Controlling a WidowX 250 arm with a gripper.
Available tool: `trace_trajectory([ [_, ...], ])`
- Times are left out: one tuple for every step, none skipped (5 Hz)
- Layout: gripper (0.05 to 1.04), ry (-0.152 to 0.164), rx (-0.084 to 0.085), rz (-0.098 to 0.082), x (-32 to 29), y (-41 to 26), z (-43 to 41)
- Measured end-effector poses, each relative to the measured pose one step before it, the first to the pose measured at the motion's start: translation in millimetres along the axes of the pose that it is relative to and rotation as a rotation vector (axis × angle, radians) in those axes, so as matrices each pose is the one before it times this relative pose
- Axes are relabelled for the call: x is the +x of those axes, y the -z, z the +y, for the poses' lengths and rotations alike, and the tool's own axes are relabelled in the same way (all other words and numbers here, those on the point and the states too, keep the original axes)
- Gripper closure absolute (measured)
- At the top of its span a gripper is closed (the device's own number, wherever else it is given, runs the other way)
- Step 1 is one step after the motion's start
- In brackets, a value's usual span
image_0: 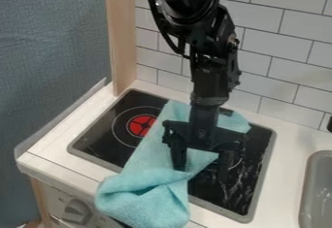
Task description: Fold the cloth from left to right
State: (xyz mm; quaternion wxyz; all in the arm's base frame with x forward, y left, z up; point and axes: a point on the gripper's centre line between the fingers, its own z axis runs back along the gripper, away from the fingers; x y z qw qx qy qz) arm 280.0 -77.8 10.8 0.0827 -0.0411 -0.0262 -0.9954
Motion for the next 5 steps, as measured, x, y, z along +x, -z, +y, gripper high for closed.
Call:
trace_trajectory([
  [0.077, -0.0153, -0.0136, -0.0016, 1.13, 1.17, -2.61],
  [0.084, -0.0133, 0.0035, 0.0331, 0.68, -14.34, -1.06],
  [0.084, -0.0222, 0.0306, 0.0524, -0.23, -24.35, -0.39],
  [0.084, -0.0169, 0.0570, 0.0713, -0.44, -34.04, 2.73],
  [0.084, -0.0056, 0.0312, 0.0742, 1.03, -24.50, -2.65],
])
